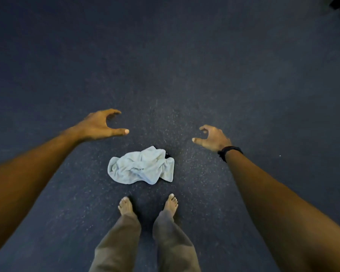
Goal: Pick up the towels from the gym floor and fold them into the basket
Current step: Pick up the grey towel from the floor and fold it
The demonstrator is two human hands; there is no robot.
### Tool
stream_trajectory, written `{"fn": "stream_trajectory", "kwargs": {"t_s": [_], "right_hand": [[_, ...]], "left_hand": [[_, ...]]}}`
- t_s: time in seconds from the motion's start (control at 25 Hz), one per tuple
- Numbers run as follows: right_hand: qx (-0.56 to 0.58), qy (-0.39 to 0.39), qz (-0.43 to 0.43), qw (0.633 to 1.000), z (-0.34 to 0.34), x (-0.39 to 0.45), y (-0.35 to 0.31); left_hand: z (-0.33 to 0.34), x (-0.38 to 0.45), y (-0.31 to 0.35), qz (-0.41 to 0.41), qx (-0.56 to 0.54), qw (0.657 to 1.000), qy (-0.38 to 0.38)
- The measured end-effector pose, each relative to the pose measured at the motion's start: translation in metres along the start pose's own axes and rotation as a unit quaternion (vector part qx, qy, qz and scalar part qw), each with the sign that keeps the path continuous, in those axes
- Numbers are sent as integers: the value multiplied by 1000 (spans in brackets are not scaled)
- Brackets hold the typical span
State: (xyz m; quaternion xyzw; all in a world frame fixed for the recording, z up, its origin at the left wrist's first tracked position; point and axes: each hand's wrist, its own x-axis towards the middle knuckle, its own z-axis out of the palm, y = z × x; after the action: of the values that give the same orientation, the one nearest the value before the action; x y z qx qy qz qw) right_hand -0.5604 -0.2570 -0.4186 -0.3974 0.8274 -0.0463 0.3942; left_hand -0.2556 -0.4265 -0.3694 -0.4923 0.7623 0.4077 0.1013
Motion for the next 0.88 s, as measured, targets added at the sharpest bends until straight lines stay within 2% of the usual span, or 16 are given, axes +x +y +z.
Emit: {"fn": "stream_trajectory", "kwargs": {"t_s": [0.12,0.28,0.48,0.68,0.88], "right_hand": [[3,-32,46,998,64,75,38],[1,-78,100,992,191,170,101],[1,-115,155,981,332,249,168],[4,-130,212,969,435,309,214],[82,-104,293,947,485,341,224]], "left_hand": [[59,77,-39,-14,0,999,-52],[166,181,-114,-19,-6,993,-117],[273,263,-193,-20,-19,985,-170],[345,314,-250,-11,0,988,-154],[374,338,-277,-5,-10,990,-144]]}}
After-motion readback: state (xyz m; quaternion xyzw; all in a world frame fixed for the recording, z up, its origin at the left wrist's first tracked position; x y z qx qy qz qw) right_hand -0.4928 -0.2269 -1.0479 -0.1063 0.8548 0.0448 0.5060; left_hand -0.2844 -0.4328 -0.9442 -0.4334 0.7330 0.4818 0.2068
